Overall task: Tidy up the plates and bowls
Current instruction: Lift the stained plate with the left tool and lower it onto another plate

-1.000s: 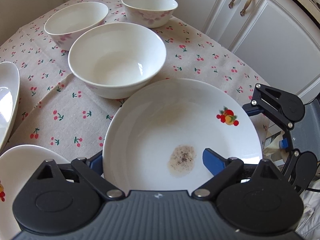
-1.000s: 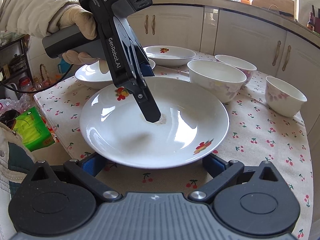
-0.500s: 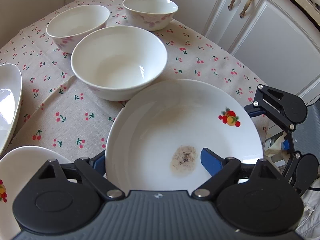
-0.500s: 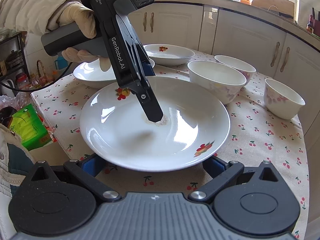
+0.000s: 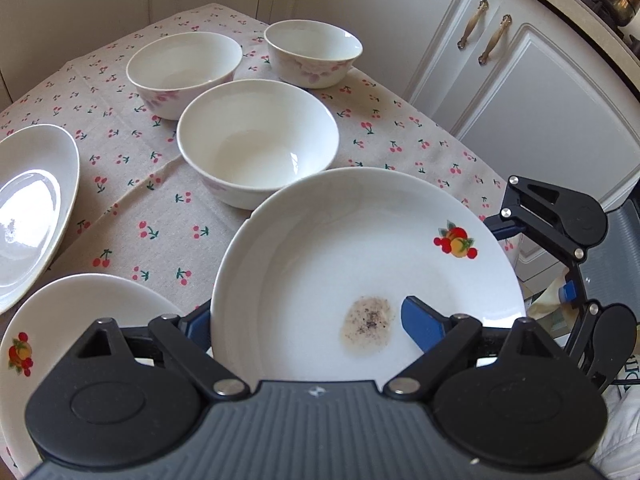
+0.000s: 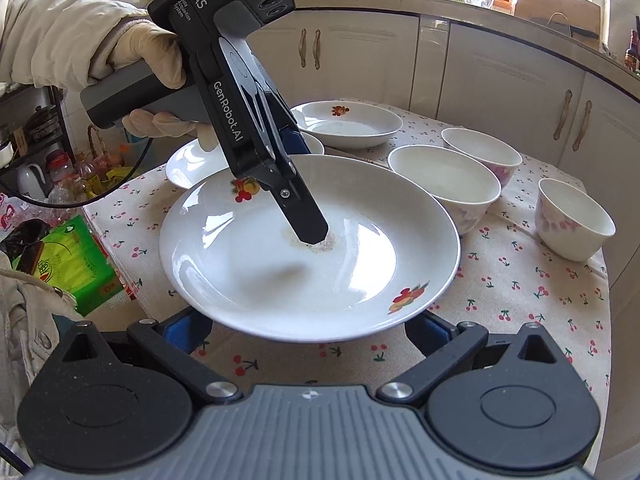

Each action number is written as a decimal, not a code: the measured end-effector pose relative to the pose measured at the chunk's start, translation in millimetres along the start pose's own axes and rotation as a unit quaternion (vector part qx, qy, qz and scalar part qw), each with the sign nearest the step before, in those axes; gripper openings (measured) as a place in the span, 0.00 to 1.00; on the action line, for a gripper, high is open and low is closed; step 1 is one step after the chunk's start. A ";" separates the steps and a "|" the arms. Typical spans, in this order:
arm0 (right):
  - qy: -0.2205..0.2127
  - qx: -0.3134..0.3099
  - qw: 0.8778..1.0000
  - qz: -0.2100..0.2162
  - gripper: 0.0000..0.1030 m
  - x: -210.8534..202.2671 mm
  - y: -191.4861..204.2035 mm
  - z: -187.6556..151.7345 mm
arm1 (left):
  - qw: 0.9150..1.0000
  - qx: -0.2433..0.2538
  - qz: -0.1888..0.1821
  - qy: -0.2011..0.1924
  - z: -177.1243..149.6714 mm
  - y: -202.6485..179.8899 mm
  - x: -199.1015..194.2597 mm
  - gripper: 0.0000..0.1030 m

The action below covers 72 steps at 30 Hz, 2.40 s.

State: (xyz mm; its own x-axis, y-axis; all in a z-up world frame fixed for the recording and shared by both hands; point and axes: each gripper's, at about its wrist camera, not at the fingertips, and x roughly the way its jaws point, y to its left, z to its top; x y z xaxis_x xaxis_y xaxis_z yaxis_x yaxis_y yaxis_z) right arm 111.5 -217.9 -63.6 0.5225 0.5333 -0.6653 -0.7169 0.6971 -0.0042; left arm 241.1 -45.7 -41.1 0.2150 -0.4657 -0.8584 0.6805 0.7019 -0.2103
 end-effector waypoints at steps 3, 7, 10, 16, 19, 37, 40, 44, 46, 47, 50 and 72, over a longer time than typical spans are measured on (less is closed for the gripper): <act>0.000 -0.010 1.000 0.005 1.00 2.2 4.1 7.8 | 1.000 -0.006 0.006 -0.010 -5.0 4.8 -10.8 0.89; 0.002 -0.021 1.000 0.013 1.00 10.3 9.6 19.5 | 0.999 -0.018 0.010 -0.024 -11.9 15.3 -25.6 0.89; 0.006 -0.030 0.999 0.021 1.00 19.7 13.0 29.3 | 0.999 -0.028 0.021 -0.035 -19.2 23.5 -35.6 0.89; 0.013 -0.047 0.998 0.044 1.00 40.6 20.1 50.5 | 0.997 -0.055 0.035 -0.052 -34.6 45.6 -53.8 0.89; 0.017 -0.056 0.997 0.053 1.00 51.3 22.5 62.2 | 0.995 -0.069 0.040 -0.058 -41.7 57.6 -58.9 0.89; 0.056 -0.077 0.994 0.059 1.00 85.8 38.8 96.4 | 0.991 -0.107 0.037 -0.068 -61.1 104.3 -55.1 0.89; 0.060 -0.079 0.993 0.058 1.00 89.3 40.7 98.5 | 0.991 -0.111 0.037 -0.067 -63.2 108.6 -52.7 0.89; 0.066 -0.076 0.993 0.060 1.00 94.3 42.2 101.8 | 0.990 -0.117 0.037 -0.065 -64.8 114.0 -49.9 0.89; 0.067 -0.077 0.993 0.059 1.00 95.7 42.9 103.4 | 0.990 -0.120 0.037 -0.065 -65.1 116.8 -48.7 0.89; 0.067 -0.076 0.993 0.058 1.00 96.2 42.8 103.7 | 0.990 -0.121 0.037 -0.065 -64.9 118.1 -47.9 0.89; 0.071 -0.075 0.993 0.056 1.00 98.6 43.8 105.7 | 0.990 -0.120 0.039 -0.061 -64.9 119.4 -46.4 0.89; 0.075 -0.055 0.995 0.035 1.00 99.8 55.3 110.4 | 0.991 -0.112 0.072 -0.029 -54.6 124.7 -39.1 0.89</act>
State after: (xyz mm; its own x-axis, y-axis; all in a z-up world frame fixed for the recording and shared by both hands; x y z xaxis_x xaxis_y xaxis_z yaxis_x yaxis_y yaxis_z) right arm 175.0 -73.3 -47.9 0.4007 0.4947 -0.7712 -0.7991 0.6004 -0.0300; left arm 279.3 89.4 -59.3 0.3431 -0.3781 -0.8598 0.4696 0.8618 -0.1916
